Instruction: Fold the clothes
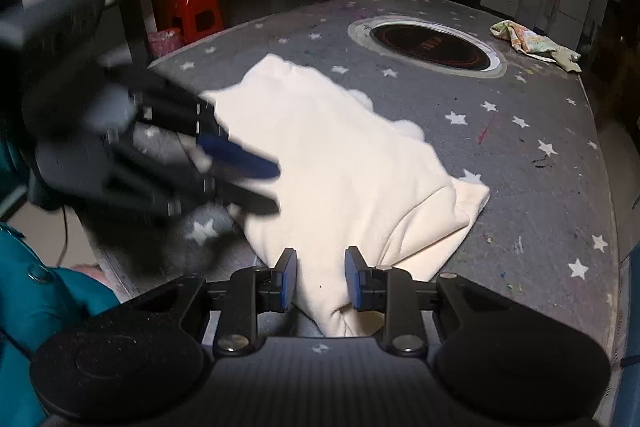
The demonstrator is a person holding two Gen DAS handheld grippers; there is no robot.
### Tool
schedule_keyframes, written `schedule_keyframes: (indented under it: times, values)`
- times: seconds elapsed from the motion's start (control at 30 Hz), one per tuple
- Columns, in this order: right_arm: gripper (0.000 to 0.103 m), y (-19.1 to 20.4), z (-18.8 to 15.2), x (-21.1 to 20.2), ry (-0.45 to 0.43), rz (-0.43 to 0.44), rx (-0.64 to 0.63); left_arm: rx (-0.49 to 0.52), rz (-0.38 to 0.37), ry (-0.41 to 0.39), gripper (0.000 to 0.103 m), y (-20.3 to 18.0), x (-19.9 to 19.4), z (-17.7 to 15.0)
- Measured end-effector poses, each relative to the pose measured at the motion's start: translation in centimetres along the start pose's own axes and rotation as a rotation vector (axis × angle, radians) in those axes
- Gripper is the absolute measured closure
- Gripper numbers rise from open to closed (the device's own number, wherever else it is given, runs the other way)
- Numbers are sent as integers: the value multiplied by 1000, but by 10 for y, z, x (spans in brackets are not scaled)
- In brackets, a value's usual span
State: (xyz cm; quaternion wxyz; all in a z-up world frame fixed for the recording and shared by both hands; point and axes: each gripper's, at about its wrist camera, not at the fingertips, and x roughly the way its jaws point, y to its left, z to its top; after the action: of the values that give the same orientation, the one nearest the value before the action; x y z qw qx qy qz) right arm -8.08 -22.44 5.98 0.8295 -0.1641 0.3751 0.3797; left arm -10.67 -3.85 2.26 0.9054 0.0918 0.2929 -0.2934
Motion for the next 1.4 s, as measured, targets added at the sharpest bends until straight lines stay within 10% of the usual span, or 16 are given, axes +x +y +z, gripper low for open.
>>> schedule_keyframes:
  times: [0.53,1.0,1.4]
  values:
    - [79,-55,11,35,-38,-148,199,-67,2,-29,63,13,-9,0]
    - [79,-47,42,57,-69,-136,136,-411,254,-12,65,140,9,16]
    - [80,-54,47,72,-43,-170,131,-407,328,-8,70,135,7,5]
